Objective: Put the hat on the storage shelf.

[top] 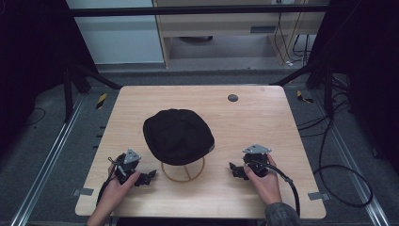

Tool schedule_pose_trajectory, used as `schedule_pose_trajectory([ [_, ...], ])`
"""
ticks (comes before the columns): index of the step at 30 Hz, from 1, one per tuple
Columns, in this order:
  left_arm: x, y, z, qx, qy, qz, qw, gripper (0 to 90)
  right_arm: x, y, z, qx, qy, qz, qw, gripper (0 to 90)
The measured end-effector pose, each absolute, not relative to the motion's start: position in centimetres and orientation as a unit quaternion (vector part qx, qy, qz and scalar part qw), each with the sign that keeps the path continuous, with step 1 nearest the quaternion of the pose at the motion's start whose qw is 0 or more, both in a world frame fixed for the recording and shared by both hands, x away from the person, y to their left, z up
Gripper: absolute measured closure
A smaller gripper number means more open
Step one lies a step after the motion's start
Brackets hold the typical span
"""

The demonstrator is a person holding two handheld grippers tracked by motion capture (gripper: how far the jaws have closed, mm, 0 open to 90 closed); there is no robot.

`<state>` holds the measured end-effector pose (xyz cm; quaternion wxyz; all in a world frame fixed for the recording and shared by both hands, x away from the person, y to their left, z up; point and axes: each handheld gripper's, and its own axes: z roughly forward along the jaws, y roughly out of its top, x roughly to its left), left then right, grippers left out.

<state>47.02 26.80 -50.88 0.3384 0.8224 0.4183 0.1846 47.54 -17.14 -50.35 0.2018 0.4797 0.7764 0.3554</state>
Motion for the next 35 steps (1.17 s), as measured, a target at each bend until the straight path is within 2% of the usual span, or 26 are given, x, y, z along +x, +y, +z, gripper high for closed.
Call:
schedule_pose_trajectory([
  [35,47.1,26.8,-50.9,0.824,0.416,0.183,0.339,0.0,48.6,-16.7,-51.2,0.502,0.768,0.332,0.22,4.5],
])
